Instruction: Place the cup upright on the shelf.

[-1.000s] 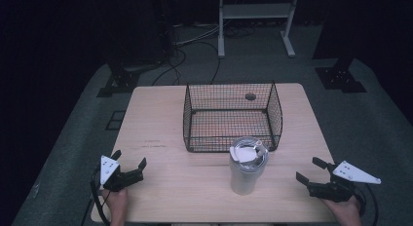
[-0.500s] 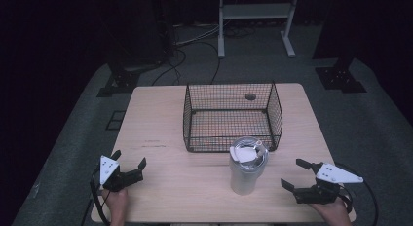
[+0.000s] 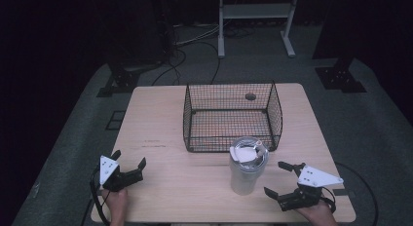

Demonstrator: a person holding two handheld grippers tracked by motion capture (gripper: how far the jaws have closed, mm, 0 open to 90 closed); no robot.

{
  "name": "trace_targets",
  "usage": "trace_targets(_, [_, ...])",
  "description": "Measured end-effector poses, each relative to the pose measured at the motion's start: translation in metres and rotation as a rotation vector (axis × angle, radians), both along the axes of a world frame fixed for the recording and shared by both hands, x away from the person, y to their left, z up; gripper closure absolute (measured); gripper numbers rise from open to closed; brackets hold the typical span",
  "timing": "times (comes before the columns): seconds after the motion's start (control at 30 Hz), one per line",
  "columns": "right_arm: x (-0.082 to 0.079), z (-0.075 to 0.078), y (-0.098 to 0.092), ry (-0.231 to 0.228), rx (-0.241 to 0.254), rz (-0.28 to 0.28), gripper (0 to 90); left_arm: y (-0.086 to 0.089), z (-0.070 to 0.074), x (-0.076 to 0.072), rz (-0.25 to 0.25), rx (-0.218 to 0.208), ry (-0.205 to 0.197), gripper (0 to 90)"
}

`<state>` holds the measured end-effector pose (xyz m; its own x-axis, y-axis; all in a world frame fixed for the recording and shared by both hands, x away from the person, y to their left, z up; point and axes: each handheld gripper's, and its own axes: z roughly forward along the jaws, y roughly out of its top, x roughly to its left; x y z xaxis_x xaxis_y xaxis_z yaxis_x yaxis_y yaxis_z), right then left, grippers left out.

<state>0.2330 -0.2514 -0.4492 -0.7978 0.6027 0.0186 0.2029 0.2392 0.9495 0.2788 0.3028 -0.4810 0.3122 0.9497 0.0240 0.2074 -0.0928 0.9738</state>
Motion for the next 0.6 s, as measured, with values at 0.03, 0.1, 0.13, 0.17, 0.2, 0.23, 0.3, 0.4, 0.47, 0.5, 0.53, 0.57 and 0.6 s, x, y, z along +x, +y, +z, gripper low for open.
trace_targets(0.03, [0.000,0.000,0.000,0.000,0.000,0.000,2.5,0.000,0.000,0.000,0.000,0.000,0.000,0.0])
trace_targets(0.1, [0.000,0.000,0.004,0.003,0.000,0.011,2.4,0.000,0.000,0.000,0.000,0.000,-0.001,0.0])
trace_targets(0.13, [0.000,0.000,0.005,0.004,-0.001,0.013,2.3,0.000,0.000,0.000,0.001,-0.002,-0.001,0.0])
trace_targets(0.17, [0.000,0.000,0.007,0.003,0.001,0.017,2.3,0.000,0.000,0.000,0.001,-0.002,-0.002,0.0])
trace_targets(0.2, [0.000,0.001,0.010,0.004,0.008,0.024,2.3,0.000,0.000,0.000,0.000,-0.002,-0.002,0.0])
trace_targets(0.23, [0.001,0.001,0.011,0.002,0.012,0.028,2.3,0.000,0.000,0.000,-0.002,-0.001,-0.003,0.0])
trace_targets(0.3, [0.001,0.001,0.013,0.003,0.012,0.032,2.3,0.000,0.000,0.000,-0.002,0.000,-0.003,0.0])
trace_targets(0.4, [0.002,0.000,0.017,0.002,0.020,0.037,2.3,0.000,0.000,0.000,-0.002,-0.002,-0.003,0.0])
trace_targets(0.47, [0.003,-0.001,0.020,0.001,0.023,0.036,2.3,0.000,0.000,0.000,-0.002,-0.002,-0.004,0.0])
trace_targets(0.5, [0.003,-0.001,0.022,0.004,0.025,0.036,2.3,0.000,0.000,0.000,-0.002,-0.002,-0.004,0.0])
trace_targets(0.53, [0.005,-0.002,0.023,0.003,0.026,0.027,2.3,0.000,0.000,0.000,-0.002,-0.002,-0.004,0.0])
trace_targets(0.57, [0.005,-0.002,0.023,0.003,0.026,0.027,2.3,0.000,0.000,0.000,-0.003,-0.002,-0.004,0.0])
trace_targets(0.6, [0.007,-0.003,0.025,0.008,0.038,0.020,2.3,0.000,0.000,0.000,-0.003,-0.003,-0.004,0.0])
